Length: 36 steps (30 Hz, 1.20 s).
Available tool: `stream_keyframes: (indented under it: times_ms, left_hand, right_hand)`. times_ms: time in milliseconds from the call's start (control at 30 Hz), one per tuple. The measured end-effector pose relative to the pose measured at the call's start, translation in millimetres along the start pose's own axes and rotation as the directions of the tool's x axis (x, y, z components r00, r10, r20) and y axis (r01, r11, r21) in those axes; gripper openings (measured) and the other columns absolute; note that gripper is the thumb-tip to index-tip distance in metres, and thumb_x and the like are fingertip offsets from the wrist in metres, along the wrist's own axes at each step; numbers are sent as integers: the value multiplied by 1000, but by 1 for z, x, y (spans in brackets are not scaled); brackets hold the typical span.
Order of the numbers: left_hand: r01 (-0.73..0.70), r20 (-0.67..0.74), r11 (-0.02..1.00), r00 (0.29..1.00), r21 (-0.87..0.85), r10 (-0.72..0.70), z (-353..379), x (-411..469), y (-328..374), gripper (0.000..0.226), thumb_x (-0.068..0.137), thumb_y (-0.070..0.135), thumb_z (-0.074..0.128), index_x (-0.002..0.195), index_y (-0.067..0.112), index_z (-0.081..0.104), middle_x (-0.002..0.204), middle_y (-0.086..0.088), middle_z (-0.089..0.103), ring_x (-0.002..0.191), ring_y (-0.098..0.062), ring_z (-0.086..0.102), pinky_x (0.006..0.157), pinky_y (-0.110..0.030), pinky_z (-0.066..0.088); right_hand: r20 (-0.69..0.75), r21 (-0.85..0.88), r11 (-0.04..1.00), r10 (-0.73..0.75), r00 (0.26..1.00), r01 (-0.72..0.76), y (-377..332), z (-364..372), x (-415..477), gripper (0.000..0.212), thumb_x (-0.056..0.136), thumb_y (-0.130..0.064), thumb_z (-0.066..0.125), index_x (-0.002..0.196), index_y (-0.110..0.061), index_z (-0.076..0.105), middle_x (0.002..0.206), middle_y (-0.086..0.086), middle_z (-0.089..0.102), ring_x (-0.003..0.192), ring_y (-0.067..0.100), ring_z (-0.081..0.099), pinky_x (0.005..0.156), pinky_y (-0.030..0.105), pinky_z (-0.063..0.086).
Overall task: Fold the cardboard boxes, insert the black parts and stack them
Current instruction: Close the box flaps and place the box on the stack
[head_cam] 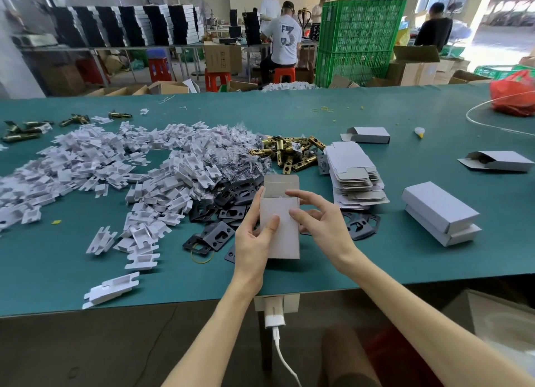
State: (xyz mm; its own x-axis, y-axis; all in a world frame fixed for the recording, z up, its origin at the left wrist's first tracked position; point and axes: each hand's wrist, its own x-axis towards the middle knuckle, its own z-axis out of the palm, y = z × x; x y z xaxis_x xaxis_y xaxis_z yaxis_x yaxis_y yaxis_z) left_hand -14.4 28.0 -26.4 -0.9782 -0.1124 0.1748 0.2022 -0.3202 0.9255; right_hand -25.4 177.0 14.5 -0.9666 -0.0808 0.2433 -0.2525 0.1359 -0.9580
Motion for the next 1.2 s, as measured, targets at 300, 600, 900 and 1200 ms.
stream_keyframes:
  times_ms: [300, 600, 900, 1200]
  left_hand:
    - [49, -23, 991, 999, 123, -46, 1, -1, -1, 15, 89, 35, 74, 103, 31, 72, 102, -2, 75, 86, -16, 72, 64, -30, 59]
    - [123, -19, 974, 992, 191, -122, 1, -3, -1, 20, 104, 31, 62, 99, 22, 79, 98, -10, 77, 80, -21, 69, 66, -38, 55]
    - [117, 98, 971, 985, 208, -140, 1, -3, 0, 24, 108, 23, 55, 105, 15, 78, 103, -9, 77, 83, -21, 70, 65, -35, 57]
    - [89, 49, 964, 993, 249, -105, -3, -1, -5, 21, 105, 23, 61, 102, 15, 80, 98, -2, 73, 82, -18, 66, 67, -34, 52]
  right_hand:
    - [-5, 259, 950, 184, 983, -176, 18, 0, -14, 17, 99, -17, 63, 114, -19, 72, 110, 7, 71, 94, 21, 66, 79, 41, 56]
    - [7, 330, 916, 241, 971, -230, 33, -3, -22, 15, 97, -17, 65, 110, -14, 72, 112, 16, 71, 93, 23, 66, 84, 47, 50]
    - [4, 263, 947, 191, 982, -185, 31, -1, -27, 24, 89, -31, 65, 104, -16, 75, 113, 18, 68, 93, 22, 64, 82, 44, 49]
    - [-10, 225, 964, 149, 989, -143, 32, -3, -30, 14, 100, -23, 63, 106, -19, 75, 112, 13, 69, 97, 28, 66, 81, 41, 54]
